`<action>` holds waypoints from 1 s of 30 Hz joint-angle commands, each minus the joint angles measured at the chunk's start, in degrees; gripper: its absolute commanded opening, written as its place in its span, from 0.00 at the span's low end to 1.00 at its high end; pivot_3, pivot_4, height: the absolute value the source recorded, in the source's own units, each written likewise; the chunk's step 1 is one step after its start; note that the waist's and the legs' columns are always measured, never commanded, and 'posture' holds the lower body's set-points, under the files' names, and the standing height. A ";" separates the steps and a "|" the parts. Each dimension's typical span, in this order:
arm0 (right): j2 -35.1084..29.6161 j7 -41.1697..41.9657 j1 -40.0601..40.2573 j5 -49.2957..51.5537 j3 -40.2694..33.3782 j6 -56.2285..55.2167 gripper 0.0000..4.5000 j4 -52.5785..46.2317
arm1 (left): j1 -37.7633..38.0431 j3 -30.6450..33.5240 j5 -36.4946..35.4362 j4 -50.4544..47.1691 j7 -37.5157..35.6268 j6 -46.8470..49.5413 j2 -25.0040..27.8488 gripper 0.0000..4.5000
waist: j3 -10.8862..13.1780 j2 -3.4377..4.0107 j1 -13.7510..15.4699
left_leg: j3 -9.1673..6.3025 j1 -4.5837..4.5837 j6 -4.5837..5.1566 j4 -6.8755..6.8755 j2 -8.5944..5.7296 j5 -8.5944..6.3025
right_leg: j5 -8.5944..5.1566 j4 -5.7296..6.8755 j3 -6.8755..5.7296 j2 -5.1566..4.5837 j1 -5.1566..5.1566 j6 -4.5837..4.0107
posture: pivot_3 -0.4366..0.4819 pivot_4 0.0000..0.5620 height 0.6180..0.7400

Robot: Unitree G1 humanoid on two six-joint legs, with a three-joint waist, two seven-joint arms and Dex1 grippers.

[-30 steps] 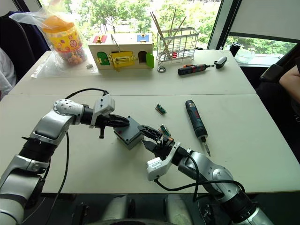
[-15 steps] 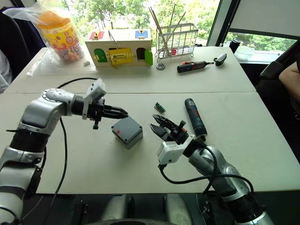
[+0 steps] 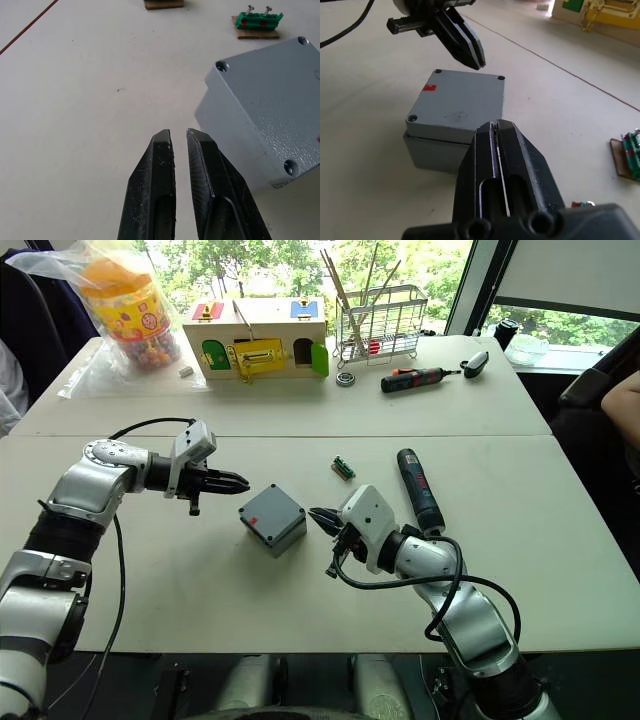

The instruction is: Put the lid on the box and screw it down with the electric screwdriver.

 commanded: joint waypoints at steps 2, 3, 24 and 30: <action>0.02 0.28 -1.39 1.40 1.70 4.45 0.01 -2.27 | 0.98 0.74 -0.38 -2.57 -0.65 0.15 0.06 0.10 | 0.00 0.00 0.02 | 0.01 -0.07 0.00 -0.01 0.00 0.00 | 0.00 0.02 0.01 0.00 -0.11 0.00 | 0.48 0.27 0.97; 0.21 0.29 -1.62 1.77 1.87 5.29 0.01 -2.38 | 1.18 0.82 -0.48 -3.05 -0.62 0.42 0.01 0.10 | 0.00 0.00 0.00 | 0.01 -0.07 0.00 -0.04 0.00 0.00 | 0.00 0.01 0.01 0.00 -0.13 0.00 | 0.48 0.27 0.97; 1.76 -1.05 -4.74 2.63 5.28 7.94 0.01 0.57 | 1.83 0.63 -1.28 -8.98 -0.23 3.64 -0.72 0.10 | 0.00 0.00 -0.41 | 0.01 -0.09 0.00 -0.05 0.00 0.00 | 0.00 0.01 0.00 0.02 -0.13 0.00 | 0.48 0.27 0.97; 2.31 -1.37 -5.51 2.88 5.65 7.88 0.01 1.81 | 2.68 0.14 -1.30 -10.47 -0.47 3.77 -0.77 0.10 | 0.00 0.00 -0.49 | 0.01 -0.09 0.00 -0.05 0.01 0.00 | 0.00 0.01 0.01 0.01 -0.13 0.00 | 0.48 0.27 0.97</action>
